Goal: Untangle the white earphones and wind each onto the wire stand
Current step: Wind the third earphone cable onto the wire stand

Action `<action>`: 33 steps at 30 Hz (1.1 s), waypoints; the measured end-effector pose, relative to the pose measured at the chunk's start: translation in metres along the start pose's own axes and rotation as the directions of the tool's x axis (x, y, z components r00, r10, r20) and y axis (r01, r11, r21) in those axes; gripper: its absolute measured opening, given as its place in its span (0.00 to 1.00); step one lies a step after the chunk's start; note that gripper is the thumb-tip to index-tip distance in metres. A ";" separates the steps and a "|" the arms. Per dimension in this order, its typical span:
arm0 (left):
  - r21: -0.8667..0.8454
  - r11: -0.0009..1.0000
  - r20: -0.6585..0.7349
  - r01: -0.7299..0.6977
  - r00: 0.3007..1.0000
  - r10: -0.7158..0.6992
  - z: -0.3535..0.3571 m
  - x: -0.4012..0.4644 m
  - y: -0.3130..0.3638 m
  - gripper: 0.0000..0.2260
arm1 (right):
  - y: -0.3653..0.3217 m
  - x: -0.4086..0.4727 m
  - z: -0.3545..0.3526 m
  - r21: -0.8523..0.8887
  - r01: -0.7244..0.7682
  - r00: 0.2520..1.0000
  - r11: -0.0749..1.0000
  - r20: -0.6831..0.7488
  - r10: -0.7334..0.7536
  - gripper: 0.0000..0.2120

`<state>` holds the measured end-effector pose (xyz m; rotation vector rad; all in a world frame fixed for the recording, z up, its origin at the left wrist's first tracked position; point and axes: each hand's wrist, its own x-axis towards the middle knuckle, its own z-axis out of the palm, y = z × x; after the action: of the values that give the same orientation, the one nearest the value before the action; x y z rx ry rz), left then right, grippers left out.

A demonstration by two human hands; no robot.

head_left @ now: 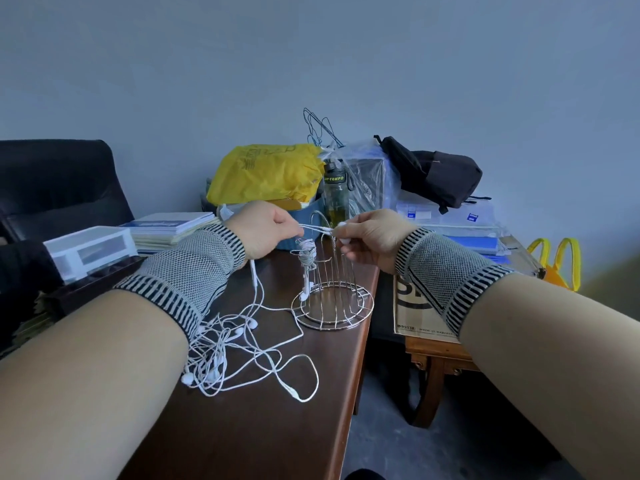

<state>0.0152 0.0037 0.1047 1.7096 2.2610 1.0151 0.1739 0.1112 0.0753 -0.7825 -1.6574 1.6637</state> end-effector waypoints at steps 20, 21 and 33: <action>0.180 0.972 0.043 0.151 0.986 -0.161 0.013 0.068 0.002 0.05 | 0.028 0.041 -0.011 -0.111 -0.088 0.995 0.990 -0.059 0.082 0.04; 0.192 0.970 0.041 0.152 0.986 -0.162 0.016 0.069 0.002 0.03 | 0.028 0.042 -0.012 -0.109 -0.087 0.995 0.990 -0.059 0.081 0.04; 0.131 0.981 0.021 0.144 0.989 -0.148 0.033 0.084 0.001 0.05 | 0.031 0.039 -0.016 -0.056 -0.074 0.996 0.996 -0.050 0.071 0.06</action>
<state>0.0030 0.0936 0.1038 1.5650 2.4394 0.8235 0.1622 0.1524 0.0456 -0.9139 -1.6678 1.6395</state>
